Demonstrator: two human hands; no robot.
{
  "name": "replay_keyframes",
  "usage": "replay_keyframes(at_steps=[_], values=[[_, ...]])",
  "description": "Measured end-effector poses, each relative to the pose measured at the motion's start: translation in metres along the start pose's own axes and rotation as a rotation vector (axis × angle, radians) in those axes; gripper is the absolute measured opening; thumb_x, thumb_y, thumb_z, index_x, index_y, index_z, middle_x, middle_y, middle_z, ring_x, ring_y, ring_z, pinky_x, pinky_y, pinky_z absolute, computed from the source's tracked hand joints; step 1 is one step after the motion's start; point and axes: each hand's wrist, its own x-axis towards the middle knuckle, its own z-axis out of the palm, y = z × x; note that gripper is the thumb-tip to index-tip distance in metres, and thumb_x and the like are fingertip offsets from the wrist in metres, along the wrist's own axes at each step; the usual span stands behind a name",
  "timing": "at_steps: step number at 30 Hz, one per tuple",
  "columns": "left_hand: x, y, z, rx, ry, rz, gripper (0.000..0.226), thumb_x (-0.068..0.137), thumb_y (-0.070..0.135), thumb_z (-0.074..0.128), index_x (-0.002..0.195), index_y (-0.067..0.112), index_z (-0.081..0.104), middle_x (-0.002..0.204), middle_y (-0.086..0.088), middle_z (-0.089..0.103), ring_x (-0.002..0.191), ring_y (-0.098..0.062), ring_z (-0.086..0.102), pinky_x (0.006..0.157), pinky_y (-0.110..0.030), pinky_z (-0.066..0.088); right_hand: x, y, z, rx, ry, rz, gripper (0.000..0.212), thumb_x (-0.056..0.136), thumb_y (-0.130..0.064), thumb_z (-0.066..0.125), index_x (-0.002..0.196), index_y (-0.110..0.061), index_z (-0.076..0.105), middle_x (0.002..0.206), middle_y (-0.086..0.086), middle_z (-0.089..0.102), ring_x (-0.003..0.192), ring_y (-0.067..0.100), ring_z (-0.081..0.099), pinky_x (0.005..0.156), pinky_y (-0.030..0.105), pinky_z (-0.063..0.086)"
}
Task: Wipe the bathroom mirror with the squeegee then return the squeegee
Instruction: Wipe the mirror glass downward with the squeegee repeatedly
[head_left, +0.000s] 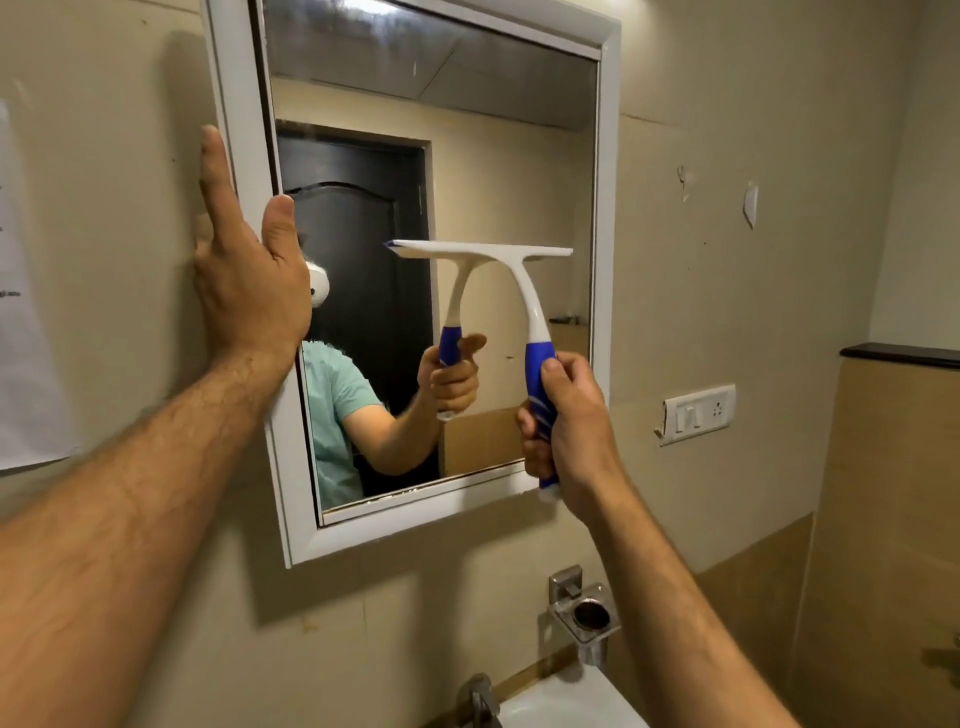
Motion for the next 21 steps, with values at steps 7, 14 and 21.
replay_keyframes(at_steps=[7,14,21], values=[[0.001,-0.006,0.001,0.005,0.023,0.044,0.058,0.102,0.035,0.042,0.154,0.024,0.019,0.150,-0.010,0.042,0.122,-0.037,0.048,0.099,-0.036,0.038,-0.038,0.067,-0.016,0.004,0.015,0.056,0.037,0.085,-0.053,0.044,0.110,-0.027,0.053,0.062,0.003,0.049,0.047,0.011,0.042,0.044,0.024,0.035],[0.003,-0.012,0.003,-0.016,0.011,0.037,0.060,0.102,0.040,0.040,0.154,0.024,0.017,0.146,-0.013,0.046,0.121,-0.035,0.050,0.099,-0.036,0.040,-0.027,0.049,-0.013,0.018,0.081,-0.030,0.041,0.082,-0.053,0.048,0.115,-0.030,0.055,0.069,0.007,0.054,0.048,0.011,0.049,0.041,0.022,0.040],[0.005,-0.022,0.005,0.001,-0.015,-0.008,0.064,0.100,0.055,0.031,0.154,0.023,0.018,0.111,-0.021,0.062,0.089,-0.038,0.056,0.079,-0.040,0.044,0.004,0.038,-0.007,0.001,0.136,-0.025,0.055,0.084,-0.057,0.049,0.129,-0.026,0.052,0.065,0.003,0.060,0.051,0.018,0.051,0.046,0.028,0.044]])
